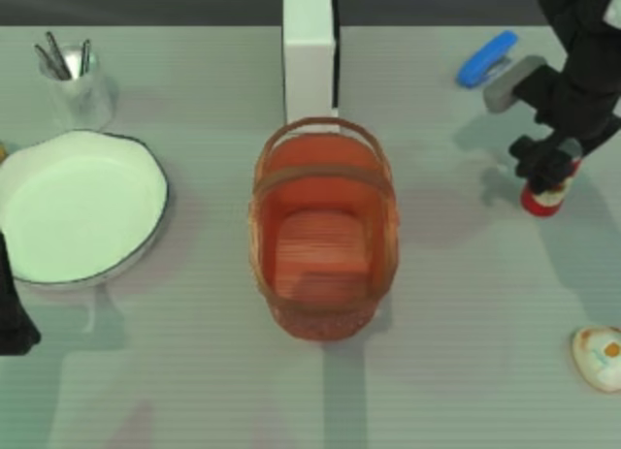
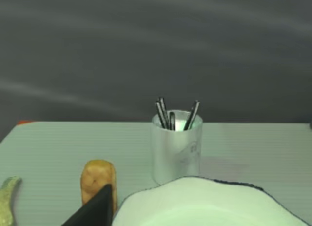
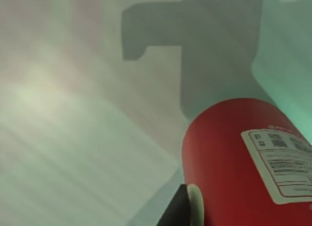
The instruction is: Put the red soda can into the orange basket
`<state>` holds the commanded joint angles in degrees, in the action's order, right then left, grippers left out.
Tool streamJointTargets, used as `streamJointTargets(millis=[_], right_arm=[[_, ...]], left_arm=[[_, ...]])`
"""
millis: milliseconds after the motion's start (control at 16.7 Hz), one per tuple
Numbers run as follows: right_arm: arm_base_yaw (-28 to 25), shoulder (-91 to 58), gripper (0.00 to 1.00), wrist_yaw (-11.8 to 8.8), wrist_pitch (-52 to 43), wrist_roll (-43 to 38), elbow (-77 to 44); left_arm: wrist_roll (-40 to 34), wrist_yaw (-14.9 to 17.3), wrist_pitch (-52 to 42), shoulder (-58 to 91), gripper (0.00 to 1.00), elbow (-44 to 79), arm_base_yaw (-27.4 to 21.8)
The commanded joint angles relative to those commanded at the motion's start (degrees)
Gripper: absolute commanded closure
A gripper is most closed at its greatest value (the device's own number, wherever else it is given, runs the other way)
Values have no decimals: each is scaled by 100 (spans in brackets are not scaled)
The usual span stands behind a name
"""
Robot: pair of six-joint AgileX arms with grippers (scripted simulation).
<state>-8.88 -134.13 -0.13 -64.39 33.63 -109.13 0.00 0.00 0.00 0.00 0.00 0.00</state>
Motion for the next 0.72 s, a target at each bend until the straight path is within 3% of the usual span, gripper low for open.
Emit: streamJointTargets(millis=[120,300,480,720], right_arm=[[-50,34,100,-203,301,-85,86],[-157,125,100,-770,1212,-369,344],[-287,252,100,-1580,2627,-817,749],[-489,476,100,-2887,5009,-1582,1476]], left_arm=[[0,0,0,0,0,0,0],[0,0,0,0,0,0,0],[0,0,0,0,0,0,0],[0,0,0,0,0,0,0]])
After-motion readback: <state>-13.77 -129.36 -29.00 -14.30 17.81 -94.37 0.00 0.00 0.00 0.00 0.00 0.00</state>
